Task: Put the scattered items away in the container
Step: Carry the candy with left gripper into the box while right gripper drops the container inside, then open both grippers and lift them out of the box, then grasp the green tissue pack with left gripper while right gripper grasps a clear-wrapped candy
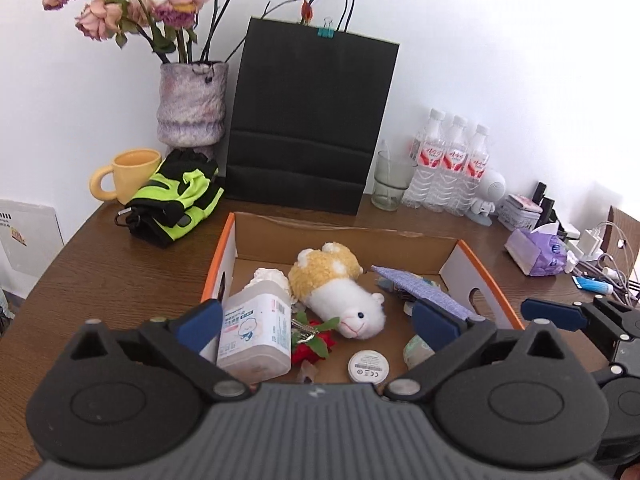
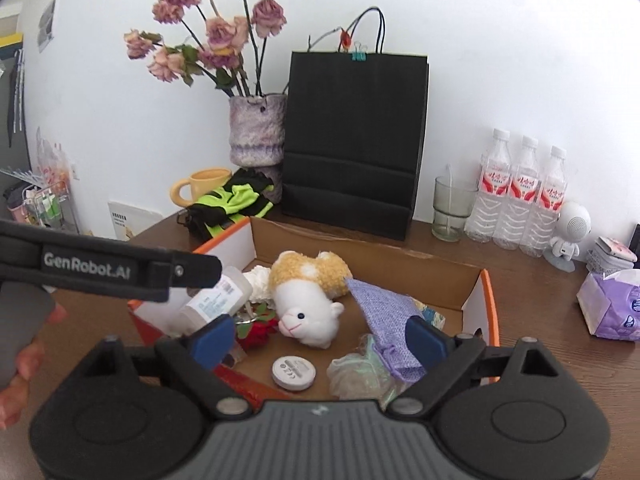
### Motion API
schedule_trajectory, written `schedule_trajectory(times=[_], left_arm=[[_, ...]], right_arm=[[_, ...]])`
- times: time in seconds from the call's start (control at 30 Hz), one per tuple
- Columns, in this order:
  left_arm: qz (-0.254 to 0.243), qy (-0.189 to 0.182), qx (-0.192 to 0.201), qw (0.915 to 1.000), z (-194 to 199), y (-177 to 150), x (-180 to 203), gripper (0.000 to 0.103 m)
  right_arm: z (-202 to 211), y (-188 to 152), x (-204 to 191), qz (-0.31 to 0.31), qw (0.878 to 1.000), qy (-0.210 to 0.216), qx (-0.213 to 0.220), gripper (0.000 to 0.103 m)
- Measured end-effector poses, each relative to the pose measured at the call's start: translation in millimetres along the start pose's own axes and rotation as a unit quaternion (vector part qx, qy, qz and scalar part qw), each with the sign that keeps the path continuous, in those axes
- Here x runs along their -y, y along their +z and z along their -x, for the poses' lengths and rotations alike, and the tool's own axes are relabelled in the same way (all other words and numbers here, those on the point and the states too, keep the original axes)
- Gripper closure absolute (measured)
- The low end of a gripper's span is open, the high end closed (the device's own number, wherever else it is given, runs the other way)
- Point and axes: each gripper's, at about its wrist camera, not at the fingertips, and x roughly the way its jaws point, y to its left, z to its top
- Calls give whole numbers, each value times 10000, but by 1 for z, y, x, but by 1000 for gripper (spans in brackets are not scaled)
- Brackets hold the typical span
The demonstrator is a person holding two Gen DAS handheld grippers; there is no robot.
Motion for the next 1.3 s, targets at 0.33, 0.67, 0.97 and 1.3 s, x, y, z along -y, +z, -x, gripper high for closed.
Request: schedule_trajectory(times=[0.33, 0.67, 0.97, 1.3], left_arm=[[-76, 318, -249, 9992, 61, -88, -11, 0], [561, 153, -1145, 9917, 55, -152, -16, 0], [-35, 57, -901, 9959, 17, -113, 33, 0], [46, 344, -1194, 9922, -47, -102, 66, 37]], right_arm=[[74, -86, -14, -104, 9996, -253, -116, 0], [72, -140, -17, -502, 9961, -495, -526, 0], [68, -142, -5, -634, 9948, -643, -480, 0], [62, -144, 18, -822, 9931, -697, -456, 0]])
